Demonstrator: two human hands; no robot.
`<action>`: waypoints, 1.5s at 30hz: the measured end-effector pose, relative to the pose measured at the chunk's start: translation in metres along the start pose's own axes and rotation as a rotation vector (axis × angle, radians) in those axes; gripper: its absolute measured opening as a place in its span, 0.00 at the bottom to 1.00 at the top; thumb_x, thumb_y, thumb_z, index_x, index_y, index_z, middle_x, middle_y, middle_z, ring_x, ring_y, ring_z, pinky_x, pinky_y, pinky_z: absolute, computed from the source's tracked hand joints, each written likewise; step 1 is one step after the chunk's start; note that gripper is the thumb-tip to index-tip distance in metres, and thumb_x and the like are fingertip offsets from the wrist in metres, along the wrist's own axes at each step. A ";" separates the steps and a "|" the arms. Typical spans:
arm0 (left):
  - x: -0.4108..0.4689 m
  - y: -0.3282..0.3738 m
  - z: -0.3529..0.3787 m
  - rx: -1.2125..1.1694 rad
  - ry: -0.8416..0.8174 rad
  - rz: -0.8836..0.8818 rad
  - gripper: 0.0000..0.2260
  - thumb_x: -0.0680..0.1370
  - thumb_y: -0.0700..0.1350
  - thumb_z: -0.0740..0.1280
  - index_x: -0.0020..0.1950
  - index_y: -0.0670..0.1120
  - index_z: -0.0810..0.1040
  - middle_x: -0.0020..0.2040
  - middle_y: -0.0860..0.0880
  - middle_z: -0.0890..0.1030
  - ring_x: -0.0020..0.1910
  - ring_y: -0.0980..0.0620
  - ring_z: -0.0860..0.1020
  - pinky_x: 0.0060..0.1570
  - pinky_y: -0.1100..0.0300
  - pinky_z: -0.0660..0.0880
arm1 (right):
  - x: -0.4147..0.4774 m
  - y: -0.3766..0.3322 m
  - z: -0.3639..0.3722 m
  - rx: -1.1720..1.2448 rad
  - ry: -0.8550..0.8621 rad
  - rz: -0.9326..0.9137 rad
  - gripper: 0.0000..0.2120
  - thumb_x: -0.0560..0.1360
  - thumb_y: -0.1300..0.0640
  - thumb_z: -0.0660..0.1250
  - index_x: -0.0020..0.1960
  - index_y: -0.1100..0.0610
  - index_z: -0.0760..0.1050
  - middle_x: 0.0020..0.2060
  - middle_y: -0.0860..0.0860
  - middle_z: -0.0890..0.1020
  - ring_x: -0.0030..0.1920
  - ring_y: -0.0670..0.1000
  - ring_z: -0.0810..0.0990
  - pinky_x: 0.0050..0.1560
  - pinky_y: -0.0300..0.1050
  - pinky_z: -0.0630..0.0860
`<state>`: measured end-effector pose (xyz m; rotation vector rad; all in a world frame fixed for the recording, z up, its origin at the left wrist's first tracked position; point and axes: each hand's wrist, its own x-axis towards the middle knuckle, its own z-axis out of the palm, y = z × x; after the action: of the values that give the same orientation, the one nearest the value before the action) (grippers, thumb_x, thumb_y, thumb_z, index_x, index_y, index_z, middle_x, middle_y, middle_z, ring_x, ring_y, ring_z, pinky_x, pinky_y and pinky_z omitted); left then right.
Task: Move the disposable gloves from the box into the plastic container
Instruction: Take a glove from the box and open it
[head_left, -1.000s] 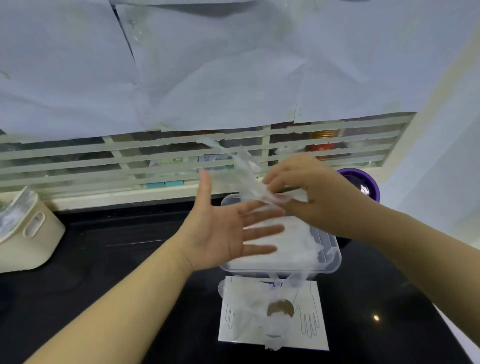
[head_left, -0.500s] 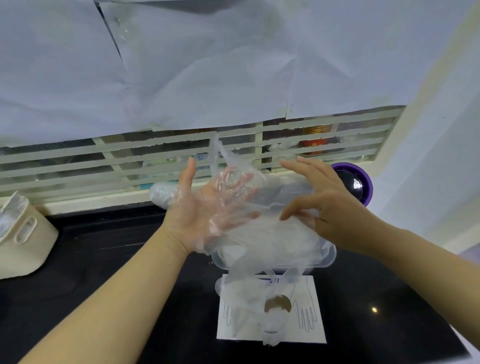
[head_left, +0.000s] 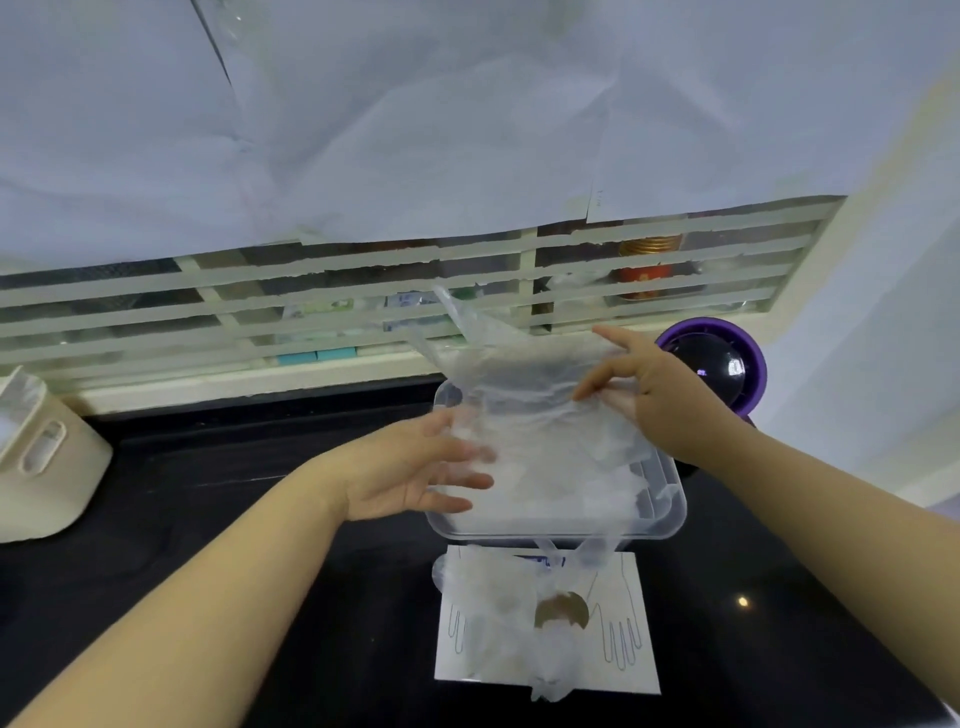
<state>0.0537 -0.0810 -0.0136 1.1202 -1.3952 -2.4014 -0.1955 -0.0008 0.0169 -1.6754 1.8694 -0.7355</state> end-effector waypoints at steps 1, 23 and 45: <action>0.003 0.000 0.000 0.048 0.050 0.009 0.18 0.78 0.40 0.68 0.67 0.50 0.72 0.48 0.47 0.83 0.48 0.49 0.82 0.45 0.55 0.81 | 0.003 0.001 0.000 0.015 -0.025 0.041 0.21 0.76 0.71 0.60 0.39 0.45 0.76 0.76 0.46 0.59 0.76 0.52 0.53 0.72 0.46 0.49; 0.021 0.028 0.025 1.361 0.494 0.473 0.15 0.81 0.45 0.60 0.67 0.55 0.73 0.55 0.60 0.76 0.51 0.60 0.76 0.54 0.64 0.73 | 0.035 0.047 0.026 -0.655 -0.285 -0.031 0.09 0.78 0.60 0.65 0.50 0.48 0.81 0.78 0.51 0.53 0.77 0.54 0.50 0.74 0.50 0.55; 0.112 -0.009 0.029 1.137 0.174 -0.070 0.17 0.84 0.45 0.53 0.72 0.46 0.68 0.70 0.45 0.72 0.62 0.49 0.73 0.55 0.62 0.67 | 0.026 0.051 0.081 -0.522 -0.664 0.185 0.47 0.73 0.41 0.69 0.78 0.52 0.41 0.78 0.54 0.43 0.77 0.57 0.45 0.73 0.58 0.57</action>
<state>-0.0430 -0.1078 -0.0711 1.4845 -2.7438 -1.3438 -0.1780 -0.0267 -0.0774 -1.7106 1.7484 0.3942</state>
